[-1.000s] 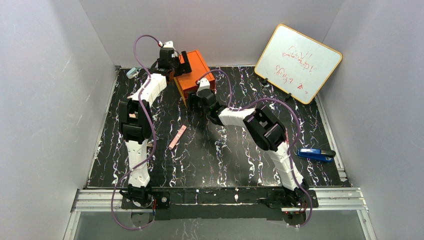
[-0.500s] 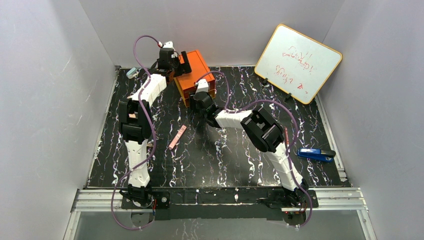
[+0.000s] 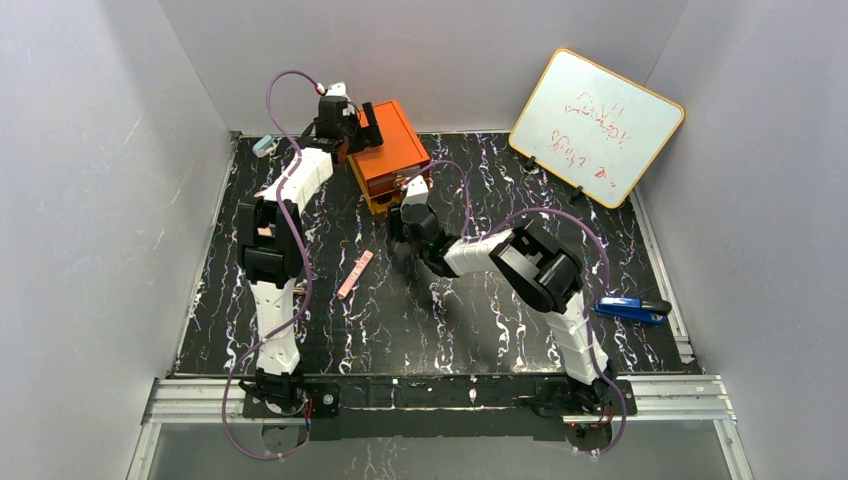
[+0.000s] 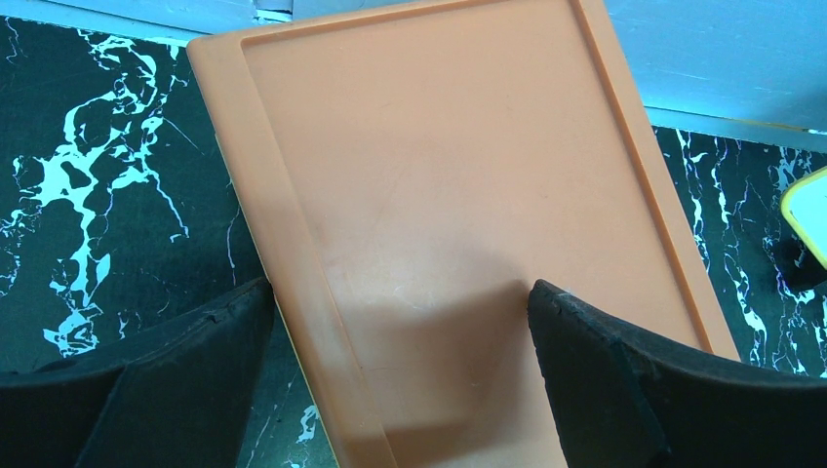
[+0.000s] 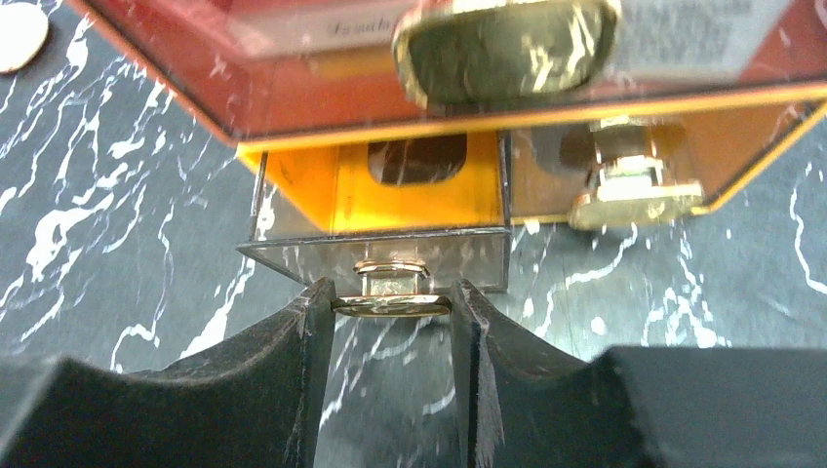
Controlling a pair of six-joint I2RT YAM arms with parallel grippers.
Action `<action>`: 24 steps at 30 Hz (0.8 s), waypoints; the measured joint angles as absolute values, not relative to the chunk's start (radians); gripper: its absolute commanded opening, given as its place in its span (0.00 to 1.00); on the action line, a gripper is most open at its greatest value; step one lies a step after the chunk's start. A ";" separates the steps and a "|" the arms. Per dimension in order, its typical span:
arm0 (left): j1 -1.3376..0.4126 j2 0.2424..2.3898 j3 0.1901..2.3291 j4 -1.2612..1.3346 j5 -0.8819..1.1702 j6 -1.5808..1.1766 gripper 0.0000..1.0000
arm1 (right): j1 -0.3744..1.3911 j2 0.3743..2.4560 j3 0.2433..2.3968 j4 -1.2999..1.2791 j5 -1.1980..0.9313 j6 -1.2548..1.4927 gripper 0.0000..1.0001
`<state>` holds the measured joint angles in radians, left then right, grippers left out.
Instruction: Organize the makeup
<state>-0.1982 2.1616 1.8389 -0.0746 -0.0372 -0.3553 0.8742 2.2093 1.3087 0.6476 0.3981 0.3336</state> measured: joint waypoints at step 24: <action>-0.174 2.156 1.843 -0.093 -0.001 -0.299 0.98 | 0.964 1.939 0.948 0.620 0.461 0.369 0.57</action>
<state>-0.1741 2.1555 1.8431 -0.0929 -0.0013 -0.2985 0.9642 1.9388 0.9482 0.6197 0.4606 0.3691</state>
